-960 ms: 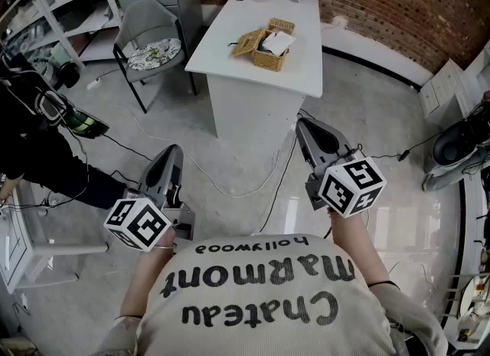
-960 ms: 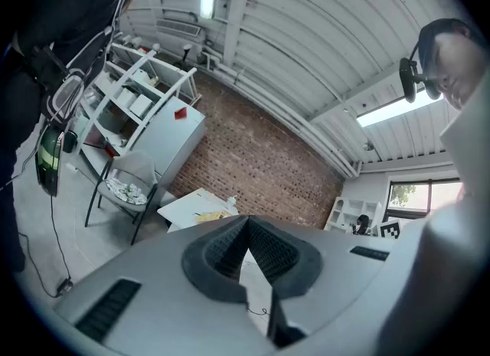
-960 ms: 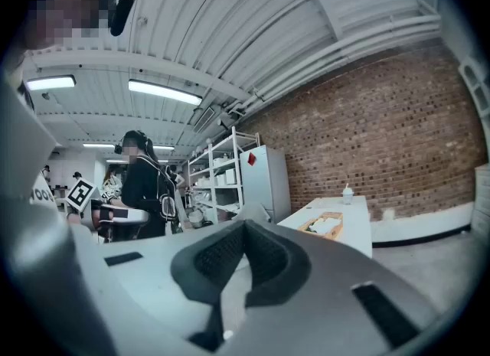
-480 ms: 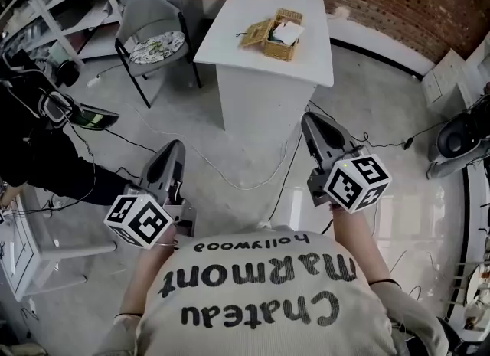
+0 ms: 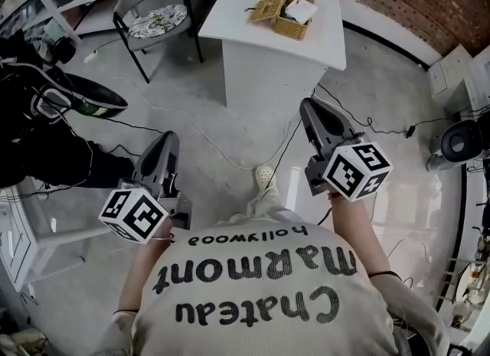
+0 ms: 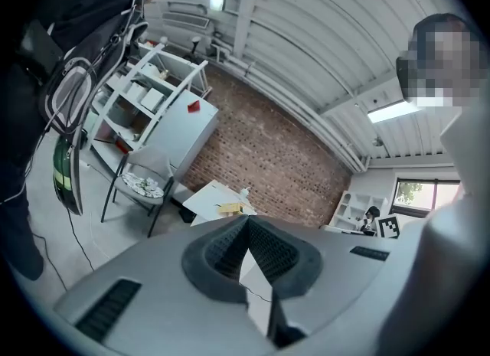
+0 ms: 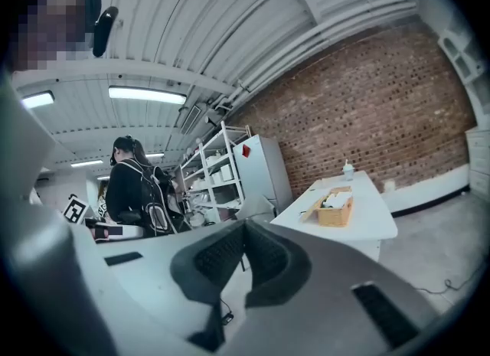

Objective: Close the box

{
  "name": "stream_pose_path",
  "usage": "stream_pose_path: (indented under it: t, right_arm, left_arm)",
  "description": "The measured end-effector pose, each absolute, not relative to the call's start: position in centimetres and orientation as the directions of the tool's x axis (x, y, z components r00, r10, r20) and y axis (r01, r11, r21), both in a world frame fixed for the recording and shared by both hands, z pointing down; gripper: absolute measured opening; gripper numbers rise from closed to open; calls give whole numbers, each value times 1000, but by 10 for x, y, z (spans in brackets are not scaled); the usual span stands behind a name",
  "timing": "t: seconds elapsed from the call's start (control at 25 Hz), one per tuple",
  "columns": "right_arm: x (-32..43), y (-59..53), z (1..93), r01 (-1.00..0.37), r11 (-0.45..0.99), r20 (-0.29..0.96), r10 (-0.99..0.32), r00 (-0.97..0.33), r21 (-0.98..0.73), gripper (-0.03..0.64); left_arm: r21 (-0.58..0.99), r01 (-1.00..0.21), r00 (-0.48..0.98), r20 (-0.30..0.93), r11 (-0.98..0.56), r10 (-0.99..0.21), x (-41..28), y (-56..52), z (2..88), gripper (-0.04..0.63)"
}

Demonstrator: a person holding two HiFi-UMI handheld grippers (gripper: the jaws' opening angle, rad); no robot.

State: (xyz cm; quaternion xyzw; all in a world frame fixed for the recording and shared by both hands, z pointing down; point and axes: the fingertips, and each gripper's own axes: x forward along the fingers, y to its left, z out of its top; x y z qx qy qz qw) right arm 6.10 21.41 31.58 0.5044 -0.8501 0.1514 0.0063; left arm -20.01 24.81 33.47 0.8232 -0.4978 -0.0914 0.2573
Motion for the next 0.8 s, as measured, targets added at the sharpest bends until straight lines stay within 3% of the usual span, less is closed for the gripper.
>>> stream_pose_path:
  t: [0.8]
  right_arm:
    - [81, 6, 306, -734, 583, 96, -757, -647, -348, 2]
  left_arm:
    - [476, -832, 350, 50, -286, -935, -165, 84, 305, 2]
